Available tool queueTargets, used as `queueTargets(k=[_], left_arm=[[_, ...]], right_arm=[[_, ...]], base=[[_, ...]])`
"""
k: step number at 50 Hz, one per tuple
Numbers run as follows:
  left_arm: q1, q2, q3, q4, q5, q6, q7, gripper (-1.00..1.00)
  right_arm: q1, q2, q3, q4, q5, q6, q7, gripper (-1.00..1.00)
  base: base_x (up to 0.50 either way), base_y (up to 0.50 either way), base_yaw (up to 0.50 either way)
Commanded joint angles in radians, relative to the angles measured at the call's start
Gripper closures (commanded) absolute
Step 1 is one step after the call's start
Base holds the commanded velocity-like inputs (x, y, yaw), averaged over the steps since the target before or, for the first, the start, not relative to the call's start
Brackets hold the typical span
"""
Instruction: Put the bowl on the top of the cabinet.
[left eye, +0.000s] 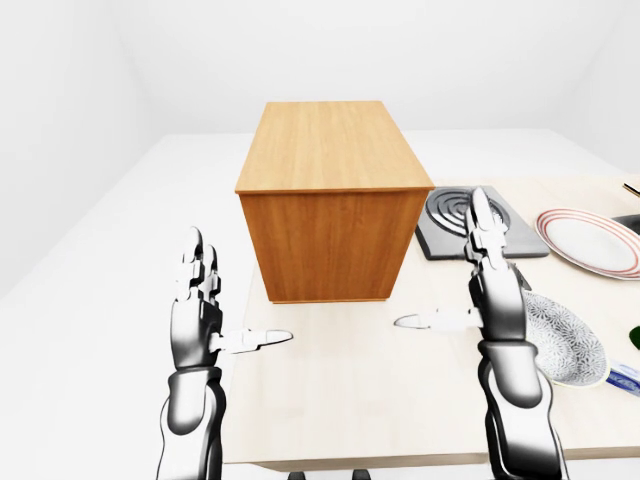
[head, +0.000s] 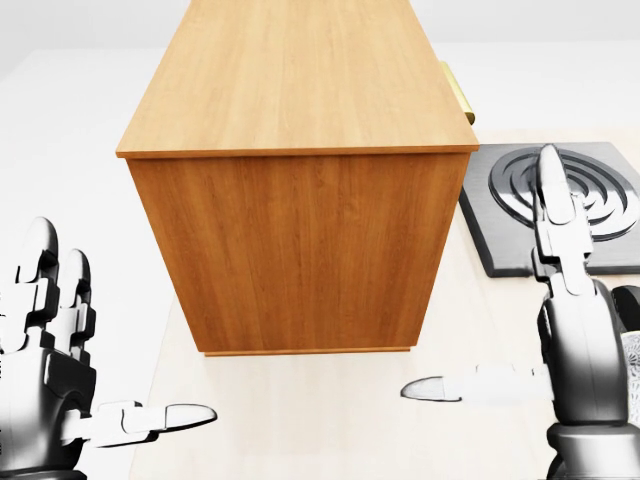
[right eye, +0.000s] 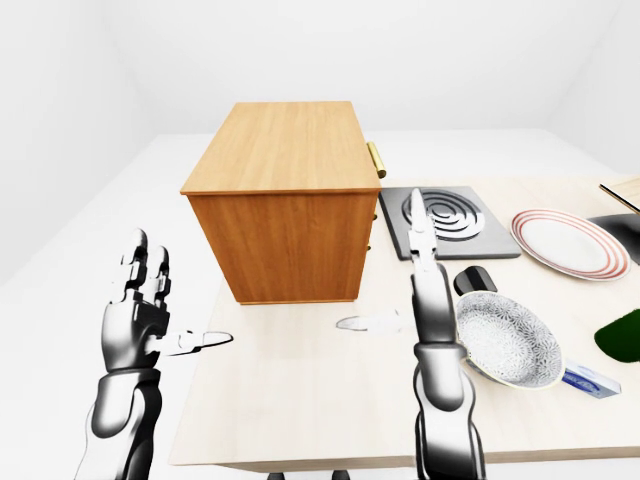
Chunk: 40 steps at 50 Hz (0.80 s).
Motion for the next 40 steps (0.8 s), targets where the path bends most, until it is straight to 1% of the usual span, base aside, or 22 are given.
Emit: queueTargets(k=[1, 2, 5, 6, 7, 8, 9, 10, 11, 13, 16, 18, 23, 26, 32, 40], left_arm=[[-0.004, 0.001, 0.0, 0.018, 0.015, 0.0, 0.006, -1.0], [-0.004, 0.0, -0.001, 0.018, 0.016, 0.0, 0.007, -1.0], [-0.006, 0.0, -0.003, 0.02, 0.02, 0.0, 0.01, -1.0], [-0.007, 0.001, -0.002, 0.026, 0.02, 0.0, 0.011, -1.0], [-0.007, 0.001, -0.002, 0.026, 0.02, 0.0, 0.011, -1.0], [-0.006, 0.001, -0.002, 0.027, 0.021, 0.0, 0.012, -1.0], [-0.006, 0.001, -0.002, 0.027, 0.021, 0.0, 0.012, -1.0], [-0.014, -0.001, -0.004, 0.047, 0.031, 0.0, 0.019, -1.0], [-0.014, 0.0, -0.004, 0.048, 0.032, 0.0, 0.02, -1.0], [-0.014, 0.001, -0.005, 0.048, 0.032, 0.0, 0.021, -1.0], [-0.015, 0.0, -0.007, 0.048, 0.035, 0.0, 0.024, -1.0], [-0.016, 0.001, -0.007, 0.047, 0.036, 0.0, 0.026, -1.0], [-0.017, 0.002, -0.007, 0.05, 0.034, 0.0, 0.027, -1.0], [-0.016, 0.003, -0.009, 0.059, 0.033, 0.0, 0.024, -1.0], [-0.014, 0.003, -0.011, 0.062, 0.034, 0.0, 0.023, -1.0], [-0.016, 0.003, -0.01, 0.074, 0.033, 0.0, 0.022, -1.0]], right_arm=[[-0.078, -0.119, -0.229, -0.101, -0.15, 0.138, 0.196, -1.0], [-0.069, -0.119, -0.242, -0.1, -0.161, 0.132, 0.215, -1.0], [-0.04, -0.11, -0.286, -0.125, -0.179, 0.139, 0.27, -1.0], [-0.006, -0.131, -0.348, -0.138, -0.182, 0.129, 0.312, -1.0], [-0.006, -0.128, -0.371, -0.143, -0.187, 0.126, 0.332, -1.0], [-0.008, -0.132, -0.394, -0.138, -0.192, 0.117, 0.346, -1.0], [-0.01, -0.128, -0.399, -0.138, -0.194, 0.113, 0.352, -1.0], [0.048, -0.27, -0.657, -0.088, -0.134, 0.05, 0.473, -1.0], [0.033, -0.259, -0.689, -0.08, -0.143, 0.03, 0.506, -1.0], [0.022, -0.248, -0.7, -0.079, -0.15, 0.022, 0.522, -1.0], [0.018, -0.231, -0.715, -0.082, -0.152, 0.018, 0.544, -1.0], [0.015, -0.222, -0.718, -0.077, -0.161, 0.006, 0.551, -1.0], [0.017, -0.22, -0.733, -0.085, -0.162, 0.006, 0.576, -1.0], [0.038, -0.212, -0.753, -0.079, -0.163, -0.023, 0.598, -1.0], [0.052, -0.203, -0.781, -0.061, -0.161, -0.025, 0.619, -1.0], [0.065, -0.19, -0.785, -0.047, -0.173, -0.025, 0.635, -1.0]], base=[[0.0, 0.0, 0.0], [0.0, 0.0, 0.0], [0.0, 0.0, 0.0], [0.0, 0.0, 0.0], [0.0, 0.0, 0.0], [0.0, 0.0, 0.0], [0.0, 0.0, 0.0], [0.0, 0.0, 0.0], [0.0, 0.0, 0.0], [0.0, 0.0, 0.0], [0.0, 0.0, 0.0], [0.0, 0.0, 0.0], [0.0, 0.0, 0.0], [0.0, 0.0, 0.0], [0.0, 0.0, 0.0], [0.0, 0.0, 0.0]])
